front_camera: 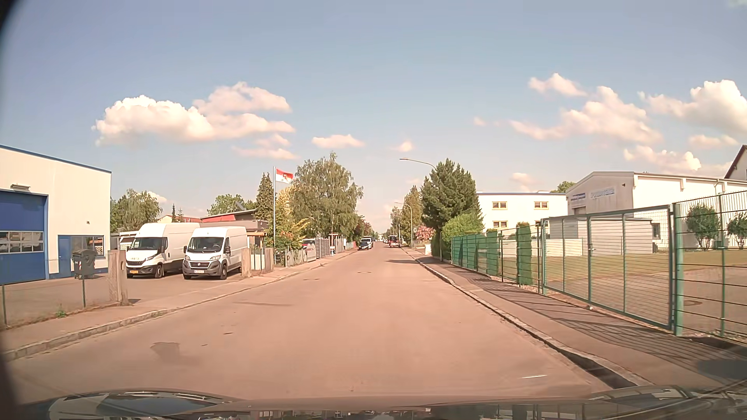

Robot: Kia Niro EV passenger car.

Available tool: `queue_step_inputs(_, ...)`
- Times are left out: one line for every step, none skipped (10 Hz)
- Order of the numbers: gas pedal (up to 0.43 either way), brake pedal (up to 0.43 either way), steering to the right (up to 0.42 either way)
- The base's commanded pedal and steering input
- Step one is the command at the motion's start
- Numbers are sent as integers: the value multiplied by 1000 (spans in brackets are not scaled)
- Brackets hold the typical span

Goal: Follow the waypoints while adhering to traffic rules and regulations

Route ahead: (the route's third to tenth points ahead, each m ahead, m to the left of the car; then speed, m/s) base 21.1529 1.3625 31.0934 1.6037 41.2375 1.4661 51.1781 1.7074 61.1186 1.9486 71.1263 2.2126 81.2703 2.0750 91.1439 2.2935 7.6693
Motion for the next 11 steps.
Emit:
queue_step_inputs(280,12,-9)
queue_step_inputs(280,12,-8)
queue_step_inputs(280,12,-8)
queue_step_inputs(280,12,-9)
queue_step_inputs(280,12,-9)
queue_step_inputs(248,12,-10)
queue_step_inputs(189,18,-11)
queue_step_inputs(189,12,-11)
queue_step_inputs(189,12,-12)
queue_step_inputs(189,18,-12)
queue_step_inputs(177,12,-12)
